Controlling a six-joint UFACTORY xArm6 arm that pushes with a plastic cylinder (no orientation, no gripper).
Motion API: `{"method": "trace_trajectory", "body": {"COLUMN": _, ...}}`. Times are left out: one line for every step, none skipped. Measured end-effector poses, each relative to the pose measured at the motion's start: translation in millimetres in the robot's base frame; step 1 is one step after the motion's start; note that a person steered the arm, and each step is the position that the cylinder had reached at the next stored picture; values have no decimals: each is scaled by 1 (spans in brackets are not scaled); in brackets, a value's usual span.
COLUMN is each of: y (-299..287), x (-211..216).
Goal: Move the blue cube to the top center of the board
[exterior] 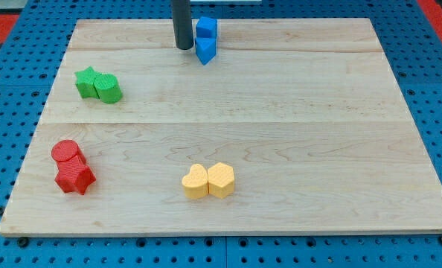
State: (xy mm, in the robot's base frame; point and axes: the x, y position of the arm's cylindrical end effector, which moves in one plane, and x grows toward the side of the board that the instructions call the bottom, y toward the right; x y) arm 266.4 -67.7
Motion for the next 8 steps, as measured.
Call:
{"method": "trace_trajectory", "body": {"y": 9, "x": 1}}
{"method": "trace_trajectory", "body": {"y": 13, "x": 2}}
{"method": "trace_trajectory", "body": {"y": -35, "x": -17}}
{"method": "trace_trajectory", "body": {"y": -48, "x": -37}}
{"method": "trace_trajectory", "body": {"y": 2, "x": -38}}
{"method": "trace_trajectory", "body": {"y": 30, "x": -38}}
{"method": "trace_trajectory", "body": {"y": 32, "x": -40}}
{"method": "trace_trajectory", "body": {"y": 16, "x": -32}}
